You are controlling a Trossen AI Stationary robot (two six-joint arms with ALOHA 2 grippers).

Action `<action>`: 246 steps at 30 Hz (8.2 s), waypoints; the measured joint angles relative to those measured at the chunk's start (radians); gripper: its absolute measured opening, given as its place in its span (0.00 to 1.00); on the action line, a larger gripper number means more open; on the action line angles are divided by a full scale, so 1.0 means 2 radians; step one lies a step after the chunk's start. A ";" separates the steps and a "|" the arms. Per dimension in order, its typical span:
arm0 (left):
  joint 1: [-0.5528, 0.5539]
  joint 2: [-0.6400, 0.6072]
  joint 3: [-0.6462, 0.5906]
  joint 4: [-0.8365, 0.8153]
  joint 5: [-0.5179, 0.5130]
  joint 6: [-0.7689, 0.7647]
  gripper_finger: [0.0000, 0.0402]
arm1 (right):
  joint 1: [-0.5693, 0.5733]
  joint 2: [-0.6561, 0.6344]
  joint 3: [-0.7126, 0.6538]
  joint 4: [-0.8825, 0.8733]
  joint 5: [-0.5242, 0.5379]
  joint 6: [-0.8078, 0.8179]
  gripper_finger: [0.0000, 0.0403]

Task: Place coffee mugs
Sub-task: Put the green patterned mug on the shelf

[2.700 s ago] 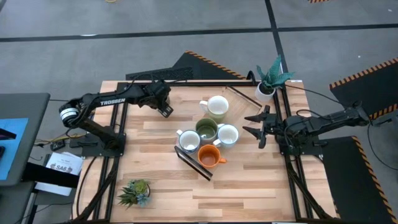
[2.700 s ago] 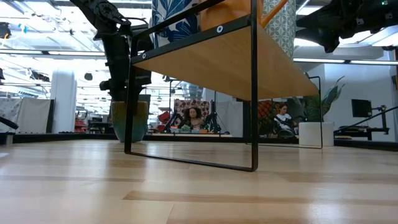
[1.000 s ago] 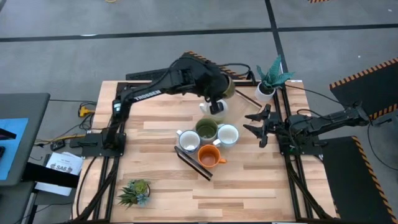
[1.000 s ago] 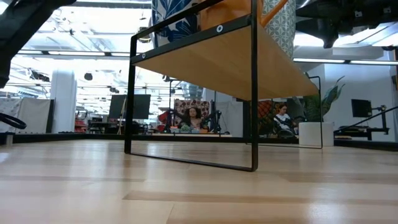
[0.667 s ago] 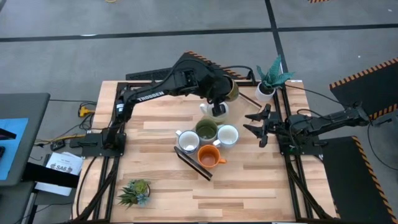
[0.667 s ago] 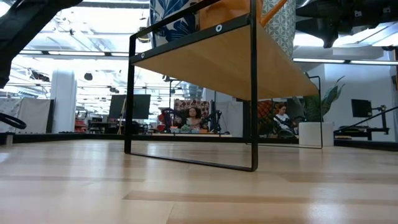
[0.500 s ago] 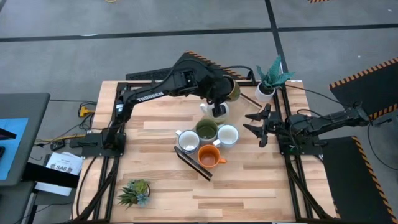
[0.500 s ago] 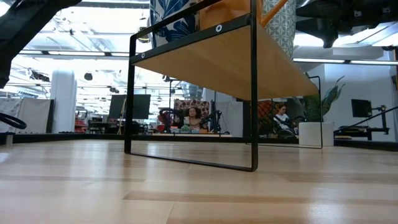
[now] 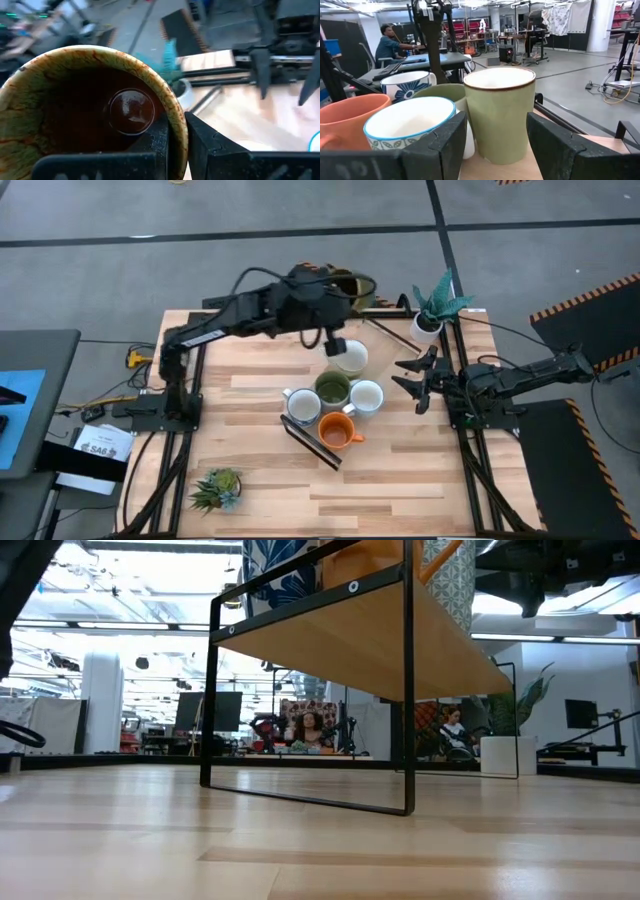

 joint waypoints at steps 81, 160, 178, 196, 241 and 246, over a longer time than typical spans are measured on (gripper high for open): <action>-0.256 0.250 -0.046 -0.077 0.112 0.008 0.07 | 0.004 0.000 0.000 -0.008 0.001 0.015 0.57; -0.384 -0.207 -0.435 0.194 -0.306 -0.185 0.43 | 0.165 0.252 0.271 -0.434 -0.096 0.350 0.57; -0.383 -0.379 -0.779 0.535 -0.222 -0.199 0.43 | 0.142 0.493 0.408 -0.545 -0.191 0.409 0.57; -0.383 -0.379 -0.801 0.538 -0.221 -0.236 0.43 | 0.132 0.543 0.408 -0.507 -0.238 0.379 0.57; -0.371 -0.378 -0.801 0.542 -0.224 -0.212 0.43 | -0.051 0.326 0.578 -0.864 -0.075 0.360 0.14; -0.364 -0.378 -0.801 0.542 -0.224 -0.212 0.43 | -0.137 0.388 0.599 -0.870 -0.100 0.270 0.14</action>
